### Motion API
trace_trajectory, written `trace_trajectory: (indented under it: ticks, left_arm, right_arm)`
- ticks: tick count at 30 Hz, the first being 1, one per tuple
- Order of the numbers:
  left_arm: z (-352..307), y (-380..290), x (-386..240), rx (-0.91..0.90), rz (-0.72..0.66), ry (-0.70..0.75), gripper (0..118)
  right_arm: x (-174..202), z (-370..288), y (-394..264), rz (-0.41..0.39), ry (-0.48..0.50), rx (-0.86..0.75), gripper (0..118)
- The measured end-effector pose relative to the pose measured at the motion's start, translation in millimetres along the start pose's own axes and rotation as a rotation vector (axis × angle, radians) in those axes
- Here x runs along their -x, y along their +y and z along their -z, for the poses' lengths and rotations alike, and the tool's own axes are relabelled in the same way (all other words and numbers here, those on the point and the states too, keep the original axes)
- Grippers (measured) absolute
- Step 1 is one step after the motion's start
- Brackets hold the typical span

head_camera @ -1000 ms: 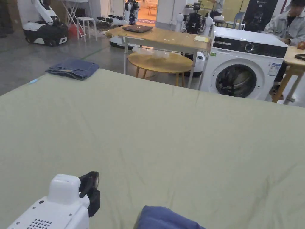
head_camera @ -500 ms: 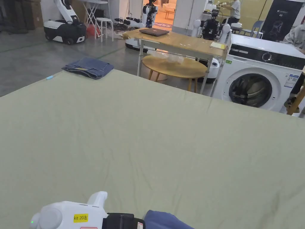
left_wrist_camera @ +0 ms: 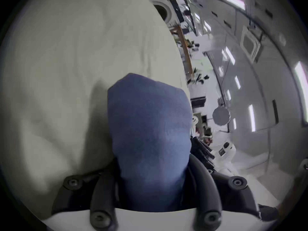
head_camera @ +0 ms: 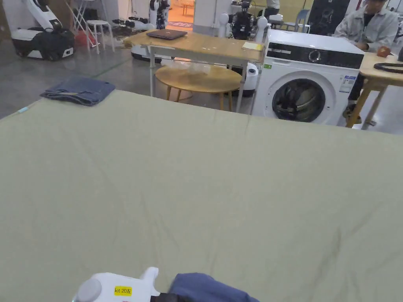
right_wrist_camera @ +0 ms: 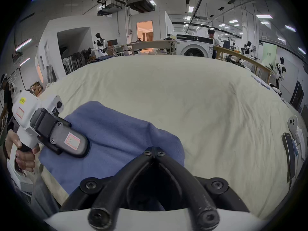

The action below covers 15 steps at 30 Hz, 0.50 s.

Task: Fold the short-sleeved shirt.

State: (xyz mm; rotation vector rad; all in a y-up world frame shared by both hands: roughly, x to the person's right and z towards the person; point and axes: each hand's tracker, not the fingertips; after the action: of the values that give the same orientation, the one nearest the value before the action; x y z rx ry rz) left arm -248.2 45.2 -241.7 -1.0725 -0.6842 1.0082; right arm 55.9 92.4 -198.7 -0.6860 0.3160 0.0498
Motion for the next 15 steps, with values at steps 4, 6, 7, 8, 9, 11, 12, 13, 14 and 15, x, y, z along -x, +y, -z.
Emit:
trace_trajectory:
  ticks: [4, 6, 7, 8, 9, 11, 12, 13, 14, 15]
  left_arm:
    - [-8, -12, -17, -0.013, 0.045, 0.022, 30]
    - [-20, -5, -15, -0.018, 0.040, 0.015, 28]
    - [-28, -5, -17, -0.019, 0.039, 0.006, 28]
    - [-40, -5, -21, -0.040, 0.055, 0.010, 28]
    - [-50, -4, -28, -0.043, 0.055, 0.017, 28]
    - [-82, 0, -35, -0.067, 0.054, 0.041, 28]
    - [-101, 3, -37, -0.083, 0.061, 0.054, 28]
    - [-122, 6, -42, -0.096, 0.076, 0.067, 28]
    - [-141, 9, -44, -0.116, 0.086, 0.094, 28]
    - [-164, 12, -46, -0.129, 0.105, 0.130, 28]
  right_arm:
    - [6, -6, 1, -0.039, -0.003, -0.032, 0]
    - [7, -12, 6, -0.041, 0.013, -0.063, 0]
    - [8, -16, 9, -0.047, 0.013, -0.089, 0]
    - [10, -18, 12, -0.061, 0.003, -0.111, 0]
    - [11, -20, 17, -0.067, -0.003, -0.141, 0]
    - [10, -24, 27, -0.067, -0.017, -0.195, 0]
    - [9, -24, 34, -0.063, -0.021, -0.209, 0]
    - [8, -24, 40, -0.062, -0.021, -0.224, 0]
    - [8, -24, 46, -0.062, -0.026, -0.239, 0]
    - [7, -23, 51, -0.067, -0.038, -0.251, 0]
